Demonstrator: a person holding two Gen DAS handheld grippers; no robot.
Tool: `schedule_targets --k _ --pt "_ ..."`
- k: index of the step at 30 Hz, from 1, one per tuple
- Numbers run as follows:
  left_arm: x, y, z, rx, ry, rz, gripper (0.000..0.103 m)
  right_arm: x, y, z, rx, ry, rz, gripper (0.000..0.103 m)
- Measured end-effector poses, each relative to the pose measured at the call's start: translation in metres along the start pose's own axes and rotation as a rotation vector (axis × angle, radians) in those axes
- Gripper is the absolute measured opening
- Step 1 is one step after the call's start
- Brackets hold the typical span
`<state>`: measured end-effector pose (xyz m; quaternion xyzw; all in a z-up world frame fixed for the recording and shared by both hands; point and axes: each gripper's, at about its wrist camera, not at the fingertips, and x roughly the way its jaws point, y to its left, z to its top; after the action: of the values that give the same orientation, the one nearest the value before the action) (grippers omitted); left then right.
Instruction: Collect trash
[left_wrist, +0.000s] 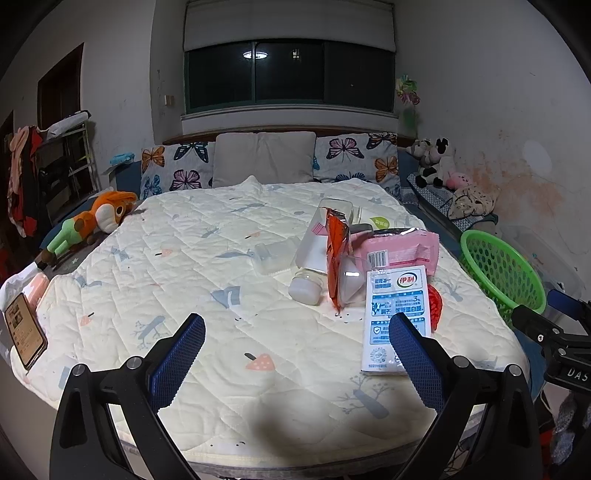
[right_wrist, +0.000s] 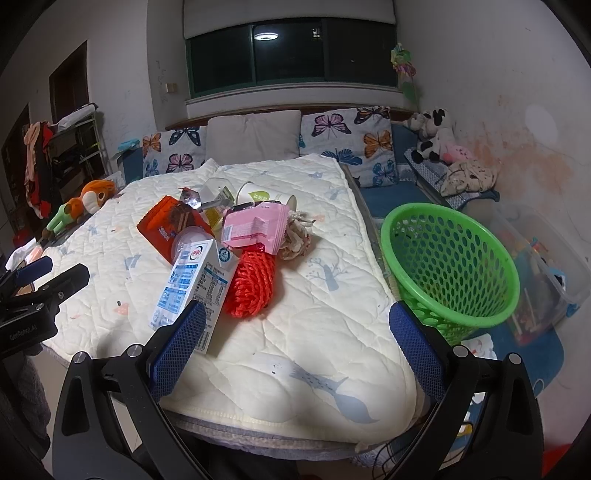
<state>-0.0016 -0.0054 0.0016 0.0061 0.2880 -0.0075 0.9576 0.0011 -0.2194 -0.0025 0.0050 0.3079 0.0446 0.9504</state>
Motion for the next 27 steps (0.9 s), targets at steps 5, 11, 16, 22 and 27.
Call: schedule_targets --k 5,11,16,22,27 --pt "0.0 -0.005 -0.003 0.0 0.006 0.0 0.097 0.003 -0.002 -0.002 0.002 0.003 0.001 0.099" --pt "0.004 0.003 0.0 -0.005 0.008 -0.003 0.097 0.006 -0.002 -0.003 0.003 0.007 0.0 0.098" --pt "0.007 0.003 -0.001 -0.007 0.013 -0.003 0.097 0.009 -0.002 -0.004 0.001 0.012 0.001 0.099" --pt "0.013 0.002 0.001 -0.006 0.027 -0.011 0.097 0.011 -0.002 -0.003 -0.001 0.013 0.001 0.098" --pt "0.017 -0.001 0.0 0.003 0.037 -0.026 0.097 0.016 -0.004 -0.002 0.002 0.019 0.0 0.098"
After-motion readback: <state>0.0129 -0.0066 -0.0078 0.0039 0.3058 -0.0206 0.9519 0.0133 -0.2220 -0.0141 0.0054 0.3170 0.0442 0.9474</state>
